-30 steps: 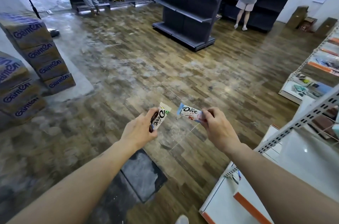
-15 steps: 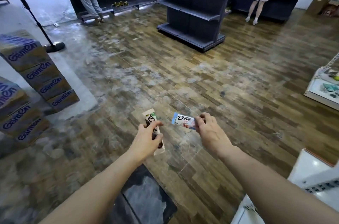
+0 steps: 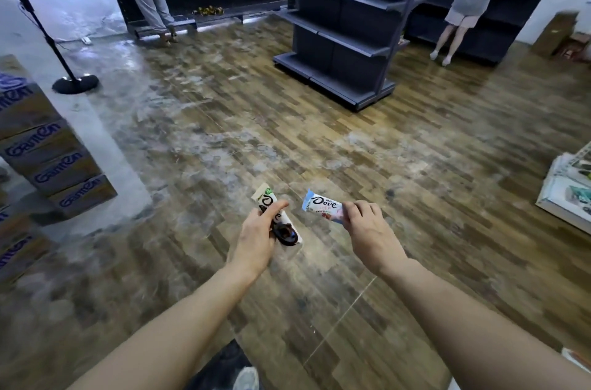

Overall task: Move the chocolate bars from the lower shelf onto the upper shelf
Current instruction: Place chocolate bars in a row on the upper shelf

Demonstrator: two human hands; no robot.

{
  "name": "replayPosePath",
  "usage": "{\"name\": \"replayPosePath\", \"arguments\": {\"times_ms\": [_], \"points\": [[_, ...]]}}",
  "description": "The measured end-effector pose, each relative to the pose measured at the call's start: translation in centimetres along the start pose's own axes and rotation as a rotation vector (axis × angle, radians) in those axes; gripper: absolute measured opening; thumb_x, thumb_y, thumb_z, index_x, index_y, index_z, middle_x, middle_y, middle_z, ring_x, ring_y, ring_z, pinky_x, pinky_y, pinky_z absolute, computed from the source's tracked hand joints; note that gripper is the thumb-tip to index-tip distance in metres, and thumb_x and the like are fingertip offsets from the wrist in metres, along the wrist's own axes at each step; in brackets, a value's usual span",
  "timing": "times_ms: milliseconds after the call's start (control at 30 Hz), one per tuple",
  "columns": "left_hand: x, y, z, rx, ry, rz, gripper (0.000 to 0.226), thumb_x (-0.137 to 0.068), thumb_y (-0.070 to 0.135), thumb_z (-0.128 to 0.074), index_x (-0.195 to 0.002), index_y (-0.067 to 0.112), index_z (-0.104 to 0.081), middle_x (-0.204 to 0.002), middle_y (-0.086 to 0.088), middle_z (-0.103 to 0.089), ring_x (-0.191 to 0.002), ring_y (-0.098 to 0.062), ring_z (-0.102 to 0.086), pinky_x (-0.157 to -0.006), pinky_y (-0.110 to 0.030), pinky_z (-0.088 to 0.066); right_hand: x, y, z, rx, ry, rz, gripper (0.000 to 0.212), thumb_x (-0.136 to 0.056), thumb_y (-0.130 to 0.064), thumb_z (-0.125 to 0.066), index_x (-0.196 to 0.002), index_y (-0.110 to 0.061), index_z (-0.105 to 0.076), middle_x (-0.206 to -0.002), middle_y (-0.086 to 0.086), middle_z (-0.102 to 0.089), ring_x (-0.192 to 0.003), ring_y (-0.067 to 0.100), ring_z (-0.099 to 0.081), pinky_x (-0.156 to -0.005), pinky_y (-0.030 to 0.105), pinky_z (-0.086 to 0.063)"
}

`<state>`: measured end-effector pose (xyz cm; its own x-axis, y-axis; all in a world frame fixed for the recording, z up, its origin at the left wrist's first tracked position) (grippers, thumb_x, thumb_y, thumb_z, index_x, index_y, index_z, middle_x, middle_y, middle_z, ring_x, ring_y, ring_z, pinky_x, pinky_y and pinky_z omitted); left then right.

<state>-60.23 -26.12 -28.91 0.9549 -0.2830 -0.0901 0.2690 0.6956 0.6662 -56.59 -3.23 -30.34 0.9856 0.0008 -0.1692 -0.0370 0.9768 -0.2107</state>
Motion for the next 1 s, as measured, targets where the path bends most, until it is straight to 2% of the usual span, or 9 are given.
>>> {"name": "replayPosePath", "arguments": {"times_ms": [100,200,267,333,433,567,700,900,1000], "points": [[-5.7,-1.9,0.7,-0.338,-0.018,-0.09,0.057,-0.077,0.022,-0.075,-0.129,0.035,-0.054,-0.102,0.001,-0.062,-0.087,-0.023,-0.066,-0.065,-0.033,-0.052,-5.1,0.5,-0.3,0.038,0.011,-0.023,0.033,-0.102,-0.022,-0.046,-0.133,-0.012,-0.045,-0.122,0.004,-0.05,-0.108,0.024,-0.041,-0.087,0.037,-0.047],[-11.5,-4.3,1.5,-0.544,-0.065,-0.165,0.057,-0.042,0.03,-0.09,-0.094,0.025,-0.07,-0.078,-0.004,-0.059,-0.061,-0.024,-0.061,-0.044,-0.028,-0.046,-9.7,0.7,-0.3,0.028,0.044,-0.04,0.03,-0.101,-0.023,-0.05,-0.128,-0.01,-0.051,-0.119,0.005,-0.052,-0.102,0.026,-0.044,-0.087,0.04,-0.049],[-15.3,-5.6,2.1,-0.679,-0.057,-0.192,0.05,-0.033,0.035,-0.087,-0.077,0.02,-0.069,-0.08,-0.008,-0.055,-0.065,-0.026,-0.055,-0.051,-0.029,-0.044,-12.5,0.7,-0.5,0.022,0.048,-0.046,0.029,-0.1,-0.021,-0.051,-0.126,-0.01,-0.052,-0.122,0.006,-0.05,-0.101,0.026,-0.045,-0.087,0.039,-0.049],[-18.4,-6.3,2.7,-0.75,-0.059,-0.232,0.044,-0.036,0.037,-0.083,-0.072,0.018,-0.067,-0.084,-0.008,-0.057,-0.072,-0.027,-0.056,-0.067,-0.035,-0.049,-15.2,0.7,-0.8,0.015,0.051,-0.048,0.028,-0.099,-0.019,-0.051,-0.126,-0.01,-0.052,-0.123,0.007,-0.047,-0.101,0.027,-0.045,-0.087,0.038,-0.048],[-22.6,-7.3,2.7,-0.813,-0.07,-0.282,0.041,-0.046,0.042,-0.08,-0.078,0.02,-0.067,-0.081,-0.004,-0.062,-0.071,-0.025,-0.061,-0.086,-0.041,-0.048,-19.1,1.0,-1.6,0.008,0.048,-0.023,0.03,-0.099,-0.017,-0.051,-0.128,-0.008,-0.051,-0.123,0.008,-0.048,-0.106,0.027,-0.044,-0.092,0.037,-0.047],[-28.0,-8.0,1.8,-0.763,-0.083,-0.31,0.048,-0.055,0.045,-0.08,-0.094,0.02,-0.064,-0.08,-0.001,-0.065,-0.074,-0.024,-0.063,-0.076,-0.036,-0.049,-24.5,2.4,-2.8,0.001,0.093,0.002,0.037,-0.098,-0.014,-0.055,-0.133,-0.004,-0.049,-0.122,0.012,-0.051,-0.105,0.031,-0.048,-0.091,0.04,-0.048],[-34.1,-8.0,0.8,-0.722,-0.083,-0.293,0.055,-0.043,0.047,-0.088,-0.081,0.018,-0.062,-0.072,0.001,-0.063,-0.068,-0.023,-0.061,-0.062,-0.031,-0.047,-30.3,5.5,-4.7,-0.008,0.102,0.013,0.041,-0.098,-0.017,-0.054,-0.136,-0.002,-0.047,-0.125,0.014,-0.052,-0.109,0.032,-0.048,-0.095,0.04,-0.046],[-44.5,-7.6,-1.4,-0.549,-0.11,-0.222,0.049,-0.058,0.04,-0.086,-0.096,0.018,-0.066,-0.089,0.0,-0.062,-0.08,-0.024,-0.057,-0.066,-0.034,-0.047,-39.2,12.3,-6.6,-0.078,0.039,-0.003,0.041,-0.095,-0.018,-0.06,-0.131,-0.002,-0.05,-0.12,0.014,-0.054,-0.102,0.032,-0.052,-0.081,0.042,-0.052],[-49.3,-6.8,-2.1,-0.488,-0.084,-0.201,0.049,-0.064,0.036,-0.084,-0.105,0.017,-0.066,-0.095,-0.003,-0.062,-0.088,-0.026,-0.057,-0.07,-0.034,-0.048,-43.9,15.4,-7.1,-0.073,-0.03,0.023,0.042,-0.093,-0.019,-0.063,-0.129,-0.003,-0.052,-0.117,0.013,-0.054,-0.102,0.031,-0.052,-0.085,0.039,-0.049]]}}
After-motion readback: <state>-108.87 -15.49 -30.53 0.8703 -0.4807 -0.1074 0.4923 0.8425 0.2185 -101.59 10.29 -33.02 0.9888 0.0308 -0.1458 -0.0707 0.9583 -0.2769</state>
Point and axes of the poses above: each hand's wrist, its own x-axis away from the middle knuckle, its own z-axis out of the back of the hand, y = z × x, the point moved 4 cm from there along -x, towards the middle knuckle
